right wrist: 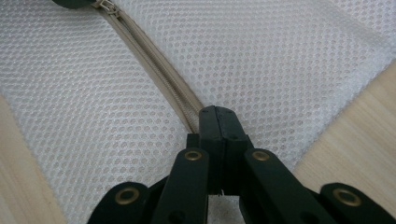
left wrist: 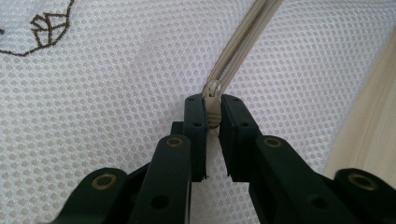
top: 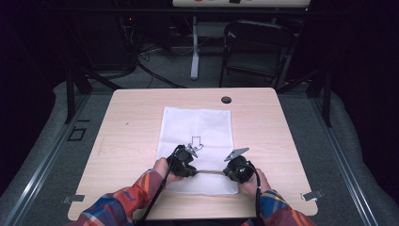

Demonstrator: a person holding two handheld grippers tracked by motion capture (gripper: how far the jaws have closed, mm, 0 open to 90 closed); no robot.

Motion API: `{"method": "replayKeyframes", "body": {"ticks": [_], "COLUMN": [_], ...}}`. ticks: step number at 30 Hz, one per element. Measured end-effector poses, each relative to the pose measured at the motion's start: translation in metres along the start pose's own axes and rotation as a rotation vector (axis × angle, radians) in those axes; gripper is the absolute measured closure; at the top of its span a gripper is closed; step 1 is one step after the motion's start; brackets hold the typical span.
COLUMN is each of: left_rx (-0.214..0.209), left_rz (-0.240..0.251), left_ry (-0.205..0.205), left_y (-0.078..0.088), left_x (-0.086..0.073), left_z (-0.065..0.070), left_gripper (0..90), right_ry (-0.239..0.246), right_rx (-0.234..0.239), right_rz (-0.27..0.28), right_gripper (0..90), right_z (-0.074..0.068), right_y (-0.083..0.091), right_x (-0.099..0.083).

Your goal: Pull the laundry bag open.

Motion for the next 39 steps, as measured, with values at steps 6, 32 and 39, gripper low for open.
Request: {"method": "replayKeyframes", "body": {"ticks": [6, 32, 39], "left_rx": [-0.007, 0.001, 0.008], "left_rz": [-0.005, 0.001, 0.007], "left_ry": [0.004, 0.071, 0.092], "left_y": [0.002, 0.021, 0.028], "left_x": [-0.003, -0.027, -0.036], "left_z": [-0.001, -0.012, -0.015], "left_gripper": [81.3, 81.2, 81.2], "right_ry": [-0.003, 0.003, 0.002], "right_rx": [0.006, 0.005, 0.005], "right_rz": [0.004, -0.007, -0.007], "right_gripper": [90.0, 90.0, 90.0], "right_z": [0.0, 0.002, 0.002], "right_y": [0.0, 0.0, 0.0], "right_x": [0.0, -0.001, -0.001]}}
Point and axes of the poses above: each handheld gripper's, and its own axes: y roughly backward along the jaws, x roughly out of its top, z roughly to its right, the point moved 7 cm from there along -y, roughly forward along the jaws, and after that the axes turned 12 degrees about -x, right-handed, at the moved point
